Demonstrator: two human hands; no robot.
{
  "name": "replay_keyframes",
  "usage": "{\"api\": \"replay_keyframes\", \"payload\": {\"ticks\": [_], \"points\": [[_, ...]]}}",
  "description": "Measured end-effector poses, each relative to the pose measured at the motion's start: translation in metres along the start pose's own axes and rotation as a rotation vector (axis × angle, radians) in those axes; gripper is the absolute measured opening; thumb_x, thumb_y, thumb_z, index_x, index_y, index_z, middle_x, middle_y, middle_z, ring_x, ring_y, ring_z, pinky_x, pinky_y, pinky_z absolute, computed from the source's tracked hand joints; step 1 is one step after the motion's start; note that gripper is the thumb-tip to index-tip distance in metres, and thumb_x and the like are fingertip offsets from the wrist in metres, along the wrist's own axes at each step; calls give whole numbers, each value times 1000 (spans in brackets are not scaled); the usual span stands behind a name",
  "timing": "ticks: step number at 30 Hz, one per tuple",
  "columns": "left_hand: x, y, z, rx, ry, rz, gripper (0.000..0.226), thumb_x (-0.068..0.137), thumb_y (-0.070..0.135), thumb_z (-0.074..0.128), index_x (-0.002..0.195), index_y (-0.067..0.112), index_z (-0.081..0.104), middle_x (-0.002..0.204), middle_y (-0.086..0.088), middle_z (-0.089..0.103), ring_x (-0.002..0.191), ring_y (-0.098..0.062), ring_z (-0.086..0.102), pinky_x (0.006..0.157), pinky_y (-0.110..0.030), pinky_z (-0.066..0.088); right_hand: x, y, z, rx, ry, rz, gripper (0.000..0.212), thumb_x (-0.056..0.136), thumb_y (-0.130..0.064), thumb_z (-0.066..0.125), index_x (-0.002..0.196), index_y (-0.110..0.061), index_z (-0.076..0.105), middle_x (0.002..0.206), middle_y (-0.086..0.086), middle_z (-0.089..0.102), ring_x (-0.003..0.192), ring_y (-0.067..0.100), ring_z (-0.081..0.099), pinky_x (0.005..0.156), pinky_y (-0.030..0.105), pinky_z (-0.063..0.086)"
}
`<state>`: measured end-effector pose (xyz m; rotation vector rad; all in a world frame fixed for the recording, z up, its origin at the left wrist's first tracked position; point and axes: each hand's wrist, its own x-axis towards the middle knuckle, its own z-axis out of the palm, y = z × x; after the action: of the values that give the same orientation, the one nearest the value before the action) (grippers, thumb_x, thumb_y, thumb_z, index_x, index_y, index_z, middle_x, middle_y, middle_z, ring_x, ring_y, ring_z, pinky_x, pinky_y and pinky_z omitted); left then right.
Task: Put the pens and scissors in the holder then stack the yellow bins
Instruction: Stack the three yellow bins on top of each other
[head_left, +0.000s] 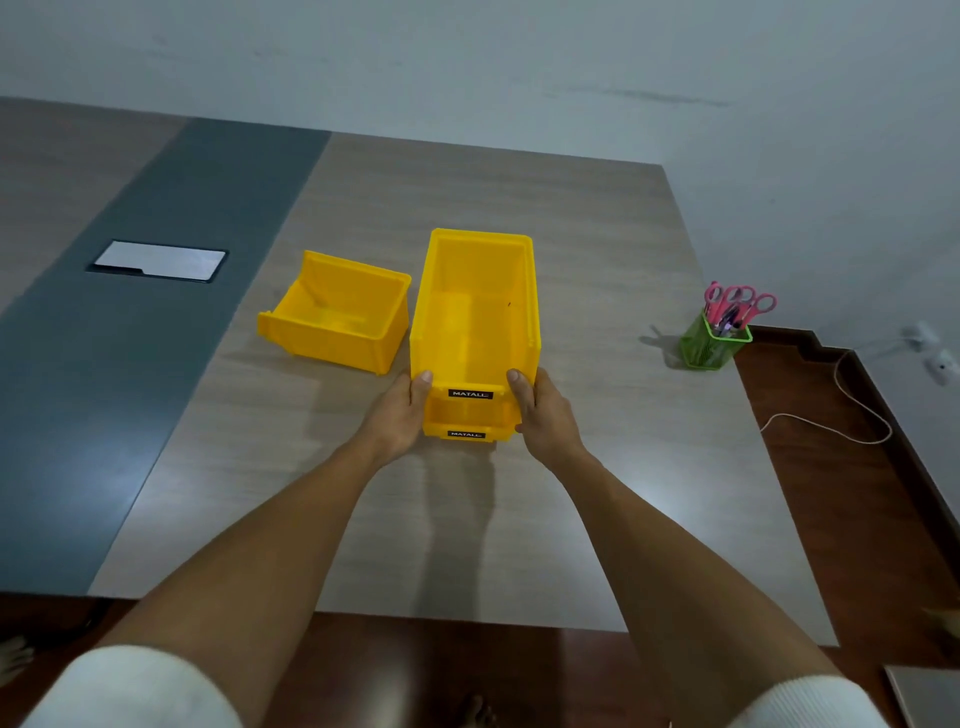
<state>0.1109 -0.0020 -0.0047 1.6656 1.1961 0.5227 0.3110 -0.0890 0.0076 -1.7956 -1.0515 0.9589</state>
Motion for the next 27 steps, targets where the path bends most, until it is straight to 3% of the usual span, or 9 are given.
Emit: {"api": "replay_keyframes", "payload": {"ticks": [5,7,10,12,14,16,18,22,27], "points": [[1,-4,1,-26,27,3,52,104,52,30,143,22,47,137,0,59,123,-19,55,97,-34,43,2,-1,-1,41,12,-10,42,98,-66,40,125,-35,51,120,-2,65,108,23,66,89,48,58],[-3,1,1,-68,36,-12,55,103,58,30,146,26,45,141,4,56,129,-16,51,101,-33,40,0,-1,-3,75,-8,20,64,96,-70,40,141,-26,46,134,-3,62,119,21,62,94,40,56],[-13,16,-8,-164,75,-6,60,100,65,29,151,34,39,147,19,44,133,-4,41,110,-32,33,-5,-7,-6,64,60,18,95,83,-89,33,153,-24,34,147,2,54,128,23,57,103,48,50],[-13,24,-18,-219,185,14,55,98,67,33,136,34,55,137,11,58,127,-13,52,105,-39,42,-5,-18,-11,18,186,-73,81,90,-82,31,139,-18,48,129,8,63,115,22,62,94,47,54],[-14,31,-36,-183,330,18,36,102,51,44,113,23,65,113,0,67,106,-19,61,88,-36,46,-5,-38,-16,9,340,-177,51,103,-58,37,117,-13,58,106,10,64,95,20,61,82,47,54],[-5,31,-51,-57,406,-6,30,101,32,54,120,11,65,114,-8,68,102,-22,61,84,-32,44,5,-53,-23,-31,462,-228,32,106,-36,42,111,-12,62,103,8,64,92,19,59,80,44,53],[0,31,-74,48,435,2,33,100,23,57,127,6,64,116,-13,70,104,-27,64,85,-32,47,10,-75,-25,-53,542,-258,27,105,-25,46,119,-9,63,114,8,64,100,17,57,83,33,49],[11,35,-117,153,453,36,32,98,19,57,125,6,66,115,-11,70,101,-21,64,85,-24,43,23,-125,-10,-37,556,-358,27,100,-19,47,119,-10,64,111,6,66,100,23,63,86,45,55],[31,20,-164,244,393,59,32,97,21,56,125,8,66,122,-11,69,106,-23,64,90,-26,44,33,-183,42,35,431,-378,23,100,-15,47,118,-14,62,88,0,67,73,21,71,62,45,60]]}}
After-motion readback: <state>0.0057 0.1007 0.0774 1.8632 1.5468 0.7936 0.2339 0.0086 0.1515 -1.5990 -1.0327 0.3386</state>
